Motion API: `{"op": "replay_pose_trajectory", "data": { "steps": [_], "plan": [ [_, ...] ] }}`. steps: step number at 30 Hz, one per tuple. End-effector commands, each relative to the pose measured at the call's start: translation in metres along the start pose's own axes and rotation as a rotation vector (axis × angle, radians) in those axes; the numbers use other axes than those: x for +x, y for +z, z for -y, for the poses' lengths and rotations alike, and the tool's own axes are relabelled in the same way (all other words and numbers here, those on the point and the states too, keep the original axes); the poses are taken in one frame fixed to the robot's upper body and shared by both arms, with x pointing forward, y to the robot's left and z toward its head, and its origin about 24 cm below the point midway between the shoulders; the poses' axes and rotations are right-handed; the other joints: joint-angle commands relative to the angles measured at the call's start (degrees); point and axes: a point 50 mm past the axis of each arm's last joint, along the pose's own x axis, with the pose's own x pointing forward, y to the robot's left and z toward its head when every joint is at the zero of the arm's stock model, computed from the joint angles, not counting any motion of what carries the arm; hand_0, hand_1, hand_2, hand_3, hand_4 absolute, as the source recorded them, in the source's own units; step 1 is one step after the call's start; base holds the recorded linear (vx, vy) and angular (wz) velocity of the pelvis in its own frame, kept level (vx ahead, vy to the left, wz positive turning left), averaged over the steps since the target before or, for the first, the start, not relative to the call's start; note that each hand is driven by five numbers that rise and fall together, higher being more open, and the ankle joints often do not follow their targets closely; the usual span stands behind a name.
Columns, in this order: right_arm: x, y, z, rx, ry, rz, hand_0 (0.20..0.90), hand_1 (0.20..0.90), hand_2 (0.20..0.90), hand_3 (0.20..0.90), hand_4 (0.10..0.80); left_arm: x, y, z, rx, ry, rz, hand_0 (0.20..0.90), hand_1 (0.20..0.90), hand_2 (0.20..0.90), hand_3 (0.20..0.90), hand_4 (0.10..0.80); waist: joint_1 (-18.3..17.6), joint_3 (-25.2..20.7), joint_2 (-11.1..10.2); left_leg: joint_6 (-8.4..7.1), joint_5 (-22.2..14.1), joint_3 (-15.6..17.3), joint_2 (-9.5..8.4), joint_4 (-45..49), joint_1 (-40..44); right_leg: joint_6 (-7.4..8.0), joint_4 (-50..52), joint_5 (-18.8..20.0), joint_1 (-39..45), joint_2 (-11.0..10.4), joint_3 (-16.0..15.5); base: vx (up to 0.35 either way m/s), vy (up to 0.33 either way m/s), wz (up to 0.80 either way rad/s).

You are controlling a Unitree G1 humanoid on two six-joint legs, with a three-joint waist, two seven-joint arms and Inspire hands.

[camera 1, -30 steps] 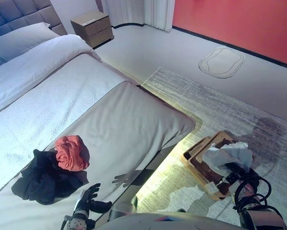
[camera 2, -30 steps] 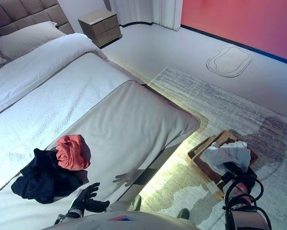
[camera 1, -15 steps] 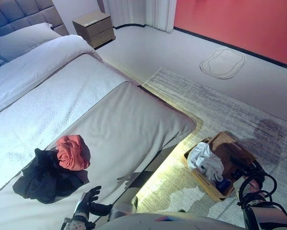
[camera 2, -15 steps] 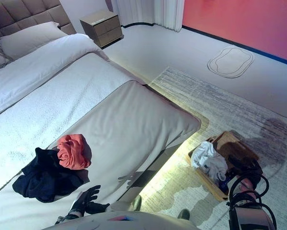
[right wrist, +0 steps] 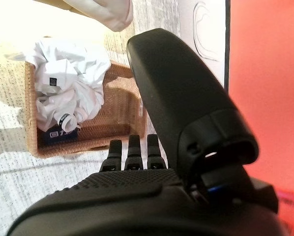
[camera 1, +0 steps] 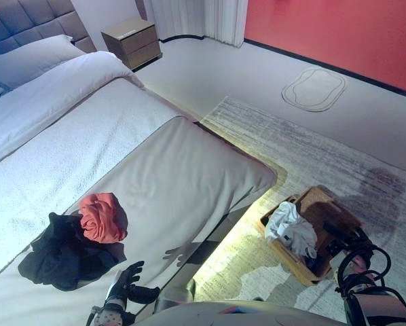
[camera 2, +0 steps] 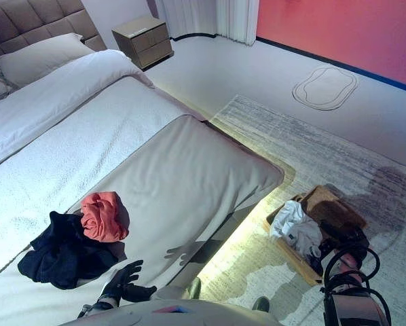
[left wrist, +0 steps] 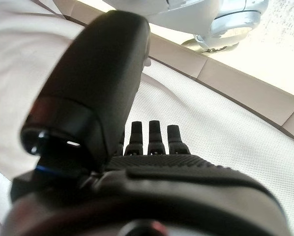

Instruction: Pick up the clothes from the bed and place them into the basket

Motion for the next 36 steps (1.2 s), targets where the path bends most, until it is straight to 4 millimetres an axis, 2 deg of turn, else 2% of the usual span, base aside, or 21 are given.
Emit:
{"op": "replay_pose_trajectory", "data": {
  "steps": [1,4,10,14,15,17,18,19,20,21,22,25,26,27,28,30,31,32,33,34,36],
  "plan": [
    [-0.001,0.022,-0.017,-0.077,0.128,0.133,0.9,0.9,0.9,0.9,0.8,0.01,0.023,-0.019,0.002,0.058,0.074,0.9,0.9,0.9,0.9,0.8,2.2,-1.9,-1.6,-0.25,1.1,-0.3,-1.42,-0.9,-3.4,1.48,4.4,-4.8,2.5,0.0,-3.3,-0.074,-0.022,0.03],
    [-0.006,0.014,-0.028,-0.14,0.188,0.135,0.9,0.9,0.9,0.9,0.8,0.011,0.026,-0.02,-0.01,0.058,0.078,0.9,0.9,0.9,0.9,0.8,2.8,-1.9,-1.8,-0.48,1.4,-1.0,-1.39,-0.8,-3.7,1.25,4.2,-4.9,2.6,0.3,-3.8,-0.088,-0.041,0.11],
    [-0.028,-0.003,-0.073,-0.386,0.441,0.193,0.9,0.9,0.9,0.9,0.8,0.01,0.024,-0.022,-0.046,0.078,0.067,0.9,0.9,0.9,0.9,0.8,6.7,-2.1,-2.5,-1.73,2.1,-4.2,-0.84,0.2,-5.1,-0.38,4.0,-6.3,3.6,1.8,-5.8,-0.079,-0.057,0.18],
    [-0.041,-0.004,-0.097,-0.51,0.556,0.26,0.9,0.9,0.9,0.9,0.8,0.008,0.018,-0.023,-0.069,0.09,0.056,0.9,0.9,0.9,0.9,0.8,9.3,-1.4,-2.6,-2.73,3.0,-6.2,-0.73,1.7,-7.6,-1.16,4.1,-6.8,3.9,2.4,-7.4,-0.074,-0.023,0.25],
    [-0.044,-0.004,-0.102,-0.547,0.581,0.274,0.9,0.9,0.9,0.9,0.8,0.007,0.017,-0.023,-0.067,0.091,0.051,0.9,0.9,0.9,0.9,0.8,9.7,-1.3,-2.6,-2.98,3.6,-5.2,-0.55,1.6,-8.3,-1.03,3.8,-6.7,4.3,2.6,-8.3,-0.081,0.022,0.34],
    [-0.047,-0.002,-0.108,-0.592,0.612,0.297,0.9,0.9,0.9,0.9,0.8,0.008,0.016,-0.024,-0.037,0.078,0.045,0.9,0.9,0.9,0.9,0.8,9.2,-1.1,-2.8,-3.97,4.5,1.0,1.3,2.3,-9.8,-0.51,3.4,-6.4,5.2,2.5,-11.4,-0.046,0.075,0.36],
    [-0.047,-0.002,-0.108,-0.604,0.623,0.3,0.9,0.9,0.9,0.9,0.8,0.008,0.016,-0.024,-0.033,0.077,0.044,0.9,0.9,0.9,0.9,0.8,8.9,-1.1,-2.9,-4.13,4.5,2.3,1.67,2.8,-10.1,-0.36,3.2,-6.0,5.2,2.3,-12.0,-0.005,0.059,0.56],
    [-0.047,0.0,-0.107,-0.614,0.623,0.304,0.9,0.9,0.9,0.9,0.8,0.01,0.02,-0.023,-0.018,0.065,0.053,0.9,0.9,0.9,0.9,0.8,7.0,-1.0,-3.5,-4.9,2.9,9.8,3.23,7.2,-10.2,0.08,2.9,-6.2,5.8,2.0,-13.4,-0.089,0.074,1.01],
    [-0.044,0.008,-0.102,-0.628,0.607,0.322,0.9,0.9,0.9,0.9,0.8,0.017,0.037,-0.022,0.008,0.042,0.079,0.9,0.9,0.9,0.9,0.8,3.7,-0.4,-4.3,-4.76,2.8,22.6,7.01,15.5,-11.3,-0.01,3.8,-4.9,5.8,0.1,-18.3,-0.125,0.13,1.8],
    [-0.043,0.011,-0.101,-0.641,0.612,0.337,0.9,0.9,0.9,0.9,0.8,0.021,0.049,-0.024,0.009,0.039,0.094,0.9,0.9,0.9,0.9,0.8,2.2,-0.1,-4.8,-3.44,0.4,26.0,7.92,17.0,-11.0,0.08,5.6,-4.9,5.4,-1.3,-20.2,-0.181,0.262,2.26],
    [-0.044,0.015,-0.103,-0.654,0.627,0.358,0.9,0.9,0.9,0.9,0.8,0.024,0.059,-0.024,0.005,0.038,0.108,0.9,0.9,0.9,0.9,0.8,1.0,0.0,-5.0,-1.65,-2.2,28.1,6.98,15.4,-9.5,0.69,8.8,-5.2,4.5,-3.3,-21.0,-0.074,0.293,2.22],
    [-0.046,0.014,-0.104,-0.698,0.646,0.377,0.9,0.9,0.9,0.9,0.8,0.026,0.068,-0.02,-0.004,0.033,0.142,0.9,0.9,0.9,0.9,0.8,0.0,-0.6,-4.1,-0.16,-1.3,28.4,3.1,7.9,-5.8,3.66,14.1,-3.2,4.0,-6.3,-20.1,0.056,0.289,1.28],
    [-0.047,0.014,-0.104,-0.71,0.645,0.381,0.9,0.9,0.9,0.9,0.8,0.026,0.072,-0.019,-0.002,0.032,0.156,0.9,0.9,0.9,0.9,0.8,0.1,-0.8,-4.2,0.62,-1.7,28.2,2.16,7.5,-5.4,4.2,14.8,-2.1,4.2,-7.0,-19.8,0.12,0.192,0.73],
    [-0.047,0.015,-0.104,-0.76,0.639,0.406,0.9,0.9,0.9,0.9,0.8,0.027,0.079,-0.018,-0.001,0.036,0.181,0.9,0.9,0.9,0.9,0.8,0.2,-1.3,-4.0,2.48,-2.4,26.6,0.08,5.8,-4.0,5.41,18.8,-0.7,3.2,-9.1,-18.5,0.121,0.186,0.64],
    [-0.047,0.014,-0.104,-0.769,0.636,0.406,0.9,0.9,0.9,0.9,0.8,0.027,0.081,-0.019,0.003,0.035,0.184,0.9,0.9,0.9,0.9,0.8,0.2,-1.5,-3.9,2.94,-2.5,26.3,-0.59,5.0,-3.5,5.77,20.7,-0.7,2.9,-9.8,-18.1,0.169,0.245,0.69],
    [-0.046,0.012,-0.102,-0.838,0.609,0.421,0.9,0.9,0.9,0.9,0.8,0.03,0.088,-0.023,0.007,0.047,0.193,0.9,0.9,0.9,0.9,0.8,0.0,-2.0,-3.8,4.85,-3.0,24.0,-3.01,2.7,-2.3,8.06,29.8,3.0,1.0,-13.3,-14.8,0.149,0.203,0.82],
    [-0.044,0.011,-0.099,-0.845,0.584,0.417,0.9,0.9,0.9,0.9,0.8,0.031,0.092,-0.025,0.021,0.048,0.202,0.9,0.9,0.9,0.9,0.8,-0.6,-1.9,-3.5,6.18,-3.7,22.1,-3.69,2.1,-1.8,9.13,35.7,5.2,-1.6,-15.0,-11.2,0.143,0.153,0.98],
    [-0.042,0.009,-0.096,-0.854,0.57,0.412,0.9,0.9,0.9,0.9,0.8,0.031,0.095,-0.027,0.042,0.045,0.205,0.9,0.9,0.9,0.9,0.8,-1.6,-1.6,-3.2,7.25,-4.3,20.0,-3.83,1.4,-1.3,9.33,40.9,5.7,-4.9,-15.2,-6.2,0.102,0.093,1.05],
    [-0.042,0.009,-0.096,-0.854,0.568,0.414,0.9,0.9,0.9,0.9,0.8,0.031,0.095,-0.027,0.042,0.047,0.204,0.9,0.9,0.9,0.9,0.8,-1.6,-1.6,-3.3,7.44,-4.4,19.9,-4.01,1.3,-1.2,9.44,41.7,5.7,-5.6,-15.4,-5.4,0.038,-0.035,1.23],
    [-0.04,0.008,-0.091,-0.879,0.551,0.422,0.9,0.9,0.9,0.9,0.8,0.032,0.097,-0.03,0.046,0.059,0.202,0.9,0.9,0.9,0.9,0.8,-3.1,-1.1,-3.1,7.54,-3.1,17.5,-2.96,0.8,-1.8,7.08,39.3,5.0,-8.9,-11.6,-1.5,0.026,-0.161,1.31],
    [-0.039,0.009,-0.088,-0.908,0.554,0.441,0.9,0.9,0.9,0.9,0.8,0.032,0.094,-0.033,0.047,0.087,0.187,0.9,0.9,0.9,0.9,0.8,-4.6,-0.1,-4.5,6.71,-2.9,13.8,-2.72,0.4,-1.4,6.59,32.3,4.5,-10.4,-8.8,2.7,0.084,-0.262,1.24]
  ]
}}
